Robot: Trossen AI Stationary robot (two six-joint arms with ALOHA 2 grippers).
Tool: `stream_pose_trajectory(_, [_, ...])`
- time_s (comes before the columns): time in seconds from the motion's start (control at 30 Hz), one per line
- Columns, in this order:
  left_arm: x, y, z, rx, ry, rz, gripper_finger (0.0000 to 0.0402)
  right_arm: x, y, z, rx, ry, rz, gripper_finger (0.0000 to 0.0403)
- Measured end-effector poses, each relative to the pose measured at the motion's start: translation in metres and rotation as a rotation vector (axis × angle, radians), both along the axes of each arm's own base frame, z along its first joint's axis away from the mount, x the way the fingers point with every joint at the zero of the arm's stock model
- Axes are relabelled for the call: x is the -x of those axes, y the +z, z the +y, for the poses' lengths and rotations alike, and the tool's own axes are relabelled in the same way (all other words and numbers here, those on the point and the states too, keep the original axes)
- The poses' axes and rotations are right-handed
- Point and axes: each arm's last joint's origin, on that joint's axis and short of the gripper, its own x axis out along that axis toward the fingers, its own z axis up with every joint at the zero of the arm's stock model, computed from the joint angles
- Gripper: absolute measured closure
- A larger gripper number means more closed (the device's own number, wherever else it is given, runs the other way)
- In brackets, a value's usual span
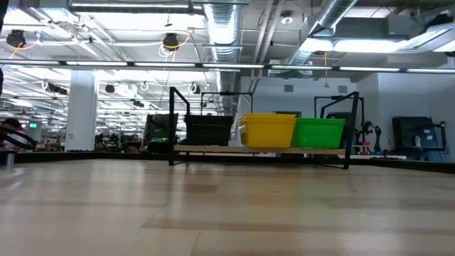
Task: Stack baskets on shelf by color
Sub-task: Stack the green bin on top of the green bin on the shelf
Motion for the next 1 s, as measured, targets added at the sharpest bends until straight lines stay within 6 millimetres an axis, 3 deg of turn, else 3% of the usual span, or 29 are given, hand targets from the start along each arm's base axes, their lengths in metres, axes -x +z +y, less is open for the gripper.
stream_pose_trajectory(0.13, [0.000, 0.000, 0.001, -0.011, -0.013, 0.015, 0.0233, -0.011, -0.005, -0.015, -0.018, 0.253, 0.141, 0.0401])
stream_pose_trajectory(0.37, [0.000, 0.000, 0.001, 0.049, 0.048, -0.029, 0.0233, -0.010, -0.005, -0.061, -0.027, 0.567, 0.278, 0.0401])
stream_pose_trajectory(0.6, [0.000, 0.000, 0.001, 0.112, 0.115, -0.077, 0.0233, -0.005, -0.010, -0.127, -0.130, 0.665, 0.429, 0.0401])
stream_pose_trajectory(0.8, [0.000, 0.000, 0.001, 0.161, 0.167, -0.114, 0.0233, -0.025, -0.029, -0.179, -0.164, 0.771, 0.605, 0.0401])
stream_pose_trajectory(1.0, [0.000, 0.000, 0.001, 0.194, 0.202, -0.139, 0.0233, -0.058, -0.058, -0.220, -0.239, 0.930, 0.776, 0.0401])
